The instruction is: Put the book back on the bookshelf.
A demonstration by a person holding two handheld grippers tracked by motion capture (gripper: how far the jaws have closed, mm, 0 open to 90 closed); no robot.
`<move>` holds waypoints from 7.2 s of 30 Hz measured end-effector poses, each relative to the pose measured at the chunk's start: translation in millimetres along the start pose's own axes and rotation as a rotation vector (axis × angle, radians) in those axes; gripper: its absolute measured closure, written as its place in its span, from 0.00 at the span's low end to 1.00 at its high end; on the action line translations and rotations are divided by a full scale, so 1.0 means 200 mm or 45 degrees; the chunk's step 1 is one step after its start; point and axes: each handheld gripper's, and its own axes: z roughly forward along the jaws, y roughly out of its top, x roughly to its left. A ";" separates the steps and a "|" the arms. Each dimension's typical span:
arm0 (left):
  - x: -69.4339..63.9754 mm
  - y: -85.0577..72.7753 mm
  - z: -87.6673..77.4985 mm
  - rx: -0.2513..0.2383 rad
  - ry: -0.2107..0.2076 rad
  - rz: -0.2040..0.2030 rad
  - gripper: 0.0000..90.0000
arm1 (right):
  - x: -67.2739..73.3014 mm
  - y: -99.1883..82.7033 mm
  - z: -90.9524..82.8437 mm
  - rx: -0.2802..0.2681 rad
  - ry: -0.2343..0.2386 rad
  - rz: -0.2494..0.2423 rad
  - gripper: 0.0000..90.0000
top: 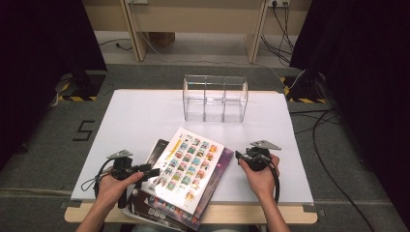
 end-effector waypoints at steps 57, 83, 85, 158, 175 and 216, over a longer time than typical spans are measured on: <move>-0.01 0.01 0.04 0.111 0.063 0.049 0.55 | 0.14 0.22 0.34 0.314 0.273 0.126 0.42; -0.07 0.01 0.05 0.105 0.177 0.068 0.59 | 0.06 0.19 0.28 0.293 0.326 0.324 0.57; -0.07 0.01 0.05 0.103 0.181 0.071 0.59 | 0.05 0.18 0.30 0.303 0.343 0.322 0.56; -0.05 0.04 -0.05 -0.038 0.204 0.049 0.65 | 0.19 0.24 0.16 0.116 0.761 0.674 0.82; -0.06 0.04 -0.07 -0.109 0.173 0.036 0.62 | 0.33 0.53 -0.24 -0.262 0.397 0.183 0.82; -0.03 0.02 -0.04 -0.098 0.170 0.020 0.62 | 0.00 1.03 -0.35 -0.492 -0.148 0.131 0.83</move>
